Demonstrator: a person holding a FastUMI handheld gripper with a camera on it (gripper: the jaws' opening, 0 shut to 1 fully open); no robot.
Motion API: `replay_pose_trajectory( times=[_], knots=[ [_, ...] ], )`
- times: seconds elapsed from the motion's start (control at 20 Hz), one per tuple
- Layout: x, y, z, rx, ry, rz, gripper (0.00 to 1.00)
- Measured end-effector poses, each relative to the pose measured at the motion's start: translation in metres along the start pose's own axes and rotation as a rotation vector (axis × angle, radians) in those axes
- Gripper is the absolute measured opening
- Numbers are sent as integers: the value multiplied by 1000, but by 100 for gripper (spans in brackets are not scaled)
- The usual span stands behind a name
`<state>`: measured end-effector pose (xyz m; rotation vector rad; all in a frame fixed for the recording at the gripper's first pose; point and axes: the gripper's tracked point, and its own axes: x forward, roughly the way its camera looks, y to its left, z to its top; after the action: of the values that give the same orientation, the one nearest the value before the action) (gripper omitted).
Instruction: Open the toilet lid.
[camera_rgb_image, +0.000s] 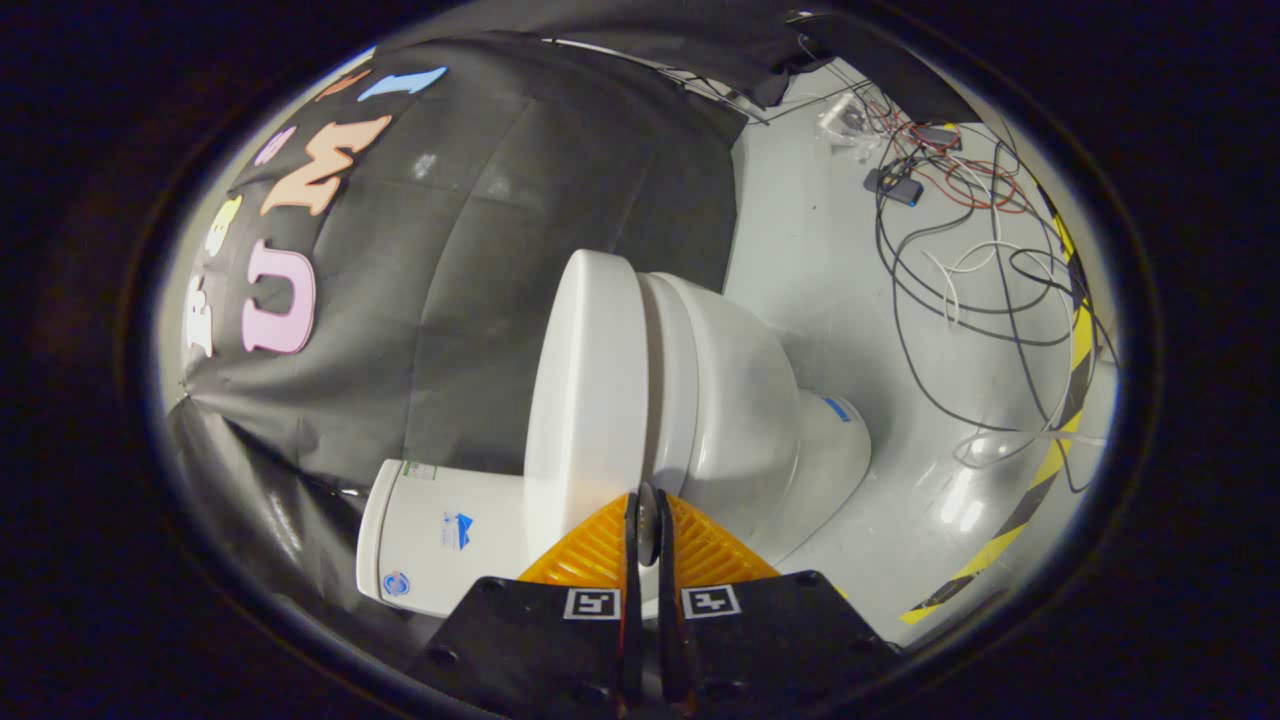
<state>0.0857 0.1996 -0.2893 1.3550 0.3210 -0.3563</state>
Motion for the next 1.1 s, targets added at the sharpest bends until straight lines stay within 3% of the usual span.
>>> replay_pose_trajectory(
  times=[0.1,0.15,0.35,0.55,1.1],
  knots=[
    [-1,-6,4,-12,2,-47,8],
    [-2,-7,-1,-9,1,-41,0],
    [-1,-3,-1,10,-20,-76,0],
    [-10,12,4,-90,-48,-143,0],
    [-35,77,14,-203,-147,-110,0]
  ],
)
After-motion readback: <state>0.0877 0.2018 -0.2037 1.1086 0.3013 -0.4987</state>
